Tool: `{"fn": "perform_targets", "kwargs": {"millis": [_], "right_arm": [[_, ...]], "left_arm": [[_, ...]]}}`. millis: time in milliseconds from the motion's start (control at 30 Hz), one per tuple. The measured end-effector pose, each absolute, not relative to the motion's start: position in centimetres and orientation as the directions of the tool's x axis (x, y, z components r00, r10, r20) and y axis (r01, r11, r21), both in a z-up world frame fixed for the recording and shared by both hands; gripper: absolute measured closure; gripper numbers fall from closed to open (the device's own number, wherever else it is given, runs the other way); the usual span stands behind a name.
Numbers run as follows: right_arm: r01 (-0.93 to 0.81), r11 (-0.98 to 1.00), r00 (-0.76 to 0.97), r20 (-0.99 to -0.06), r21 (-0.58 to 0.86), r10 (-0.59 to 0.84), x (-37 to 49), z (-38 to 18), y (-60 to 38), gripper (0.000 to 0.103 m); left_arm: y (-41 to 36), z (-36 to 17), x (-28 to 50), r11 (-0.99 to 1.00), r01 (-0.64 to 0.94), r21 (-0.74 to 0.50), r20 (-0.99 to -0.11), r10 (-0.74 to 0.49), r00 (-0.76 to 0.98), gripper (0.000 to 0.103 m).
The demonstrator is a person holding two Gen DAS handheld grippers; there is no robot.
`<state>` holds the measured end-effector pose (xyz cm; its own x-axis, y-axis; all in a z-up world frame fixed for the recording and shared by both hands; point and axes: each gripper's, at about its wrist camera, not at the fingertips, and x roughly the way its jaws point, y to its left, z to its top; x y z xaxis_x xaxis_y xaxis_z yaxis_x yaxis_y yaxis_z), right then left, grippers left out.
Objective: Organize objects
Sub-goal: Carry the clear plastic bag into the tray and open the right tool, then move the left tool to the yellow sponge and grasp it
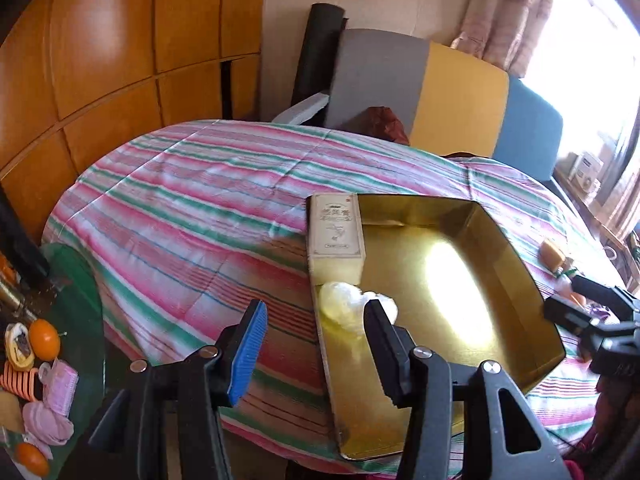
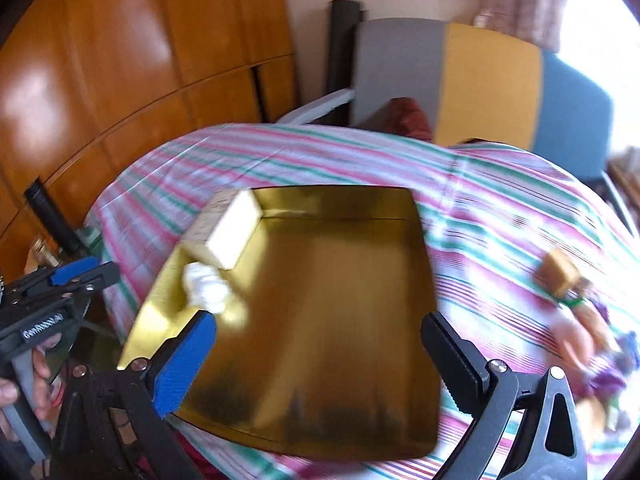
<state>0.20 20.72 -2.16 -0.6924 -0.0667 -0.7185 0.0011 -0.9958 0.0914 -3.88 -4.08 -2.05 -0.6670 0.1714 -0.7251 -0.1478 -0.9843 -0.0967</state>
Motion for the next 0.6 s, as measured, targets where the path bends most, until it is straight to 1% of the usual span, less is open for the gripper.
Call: {"fn": "perform_targets", "kwargs": {"millis": [200,333,500,600], "right_arm": [[-0.193,-0.98,-0.705,-0.702,0.05,0.103,4.2,-0.6,28.9,0.0],[-0.344,-0.939,-0.678,-0.696,0.016,0.237,7.6,-0.1,34.9,0.0],[-0.53,-0.848,-0.617,-0.693,0.016,0.373,12.5,0.4,42.1,0.0],[-0.623,-0.781,-0.583,-0.693,0.046,0.424,15.7,0.6,46.2,0.0]], "left_arm": [[-2.4,-1.9,-4.3,-0.966,-0.21,-0.153,-0.739,0.253,-0.625,0.052],[-0.8,-1.8,-4.4,-0.949,-0.262,-0.175,-0.748,0.302,-0.591,0.052],[2.0,-1.0,-4.1,-0.918,-0.353,-0.18,-0.741,0.363,-0.565,0.052],[4.7,-0.1,-3.8,-0.879,-0.437,-0.19,-0.733,0.423,-0.533,0.052]]}}
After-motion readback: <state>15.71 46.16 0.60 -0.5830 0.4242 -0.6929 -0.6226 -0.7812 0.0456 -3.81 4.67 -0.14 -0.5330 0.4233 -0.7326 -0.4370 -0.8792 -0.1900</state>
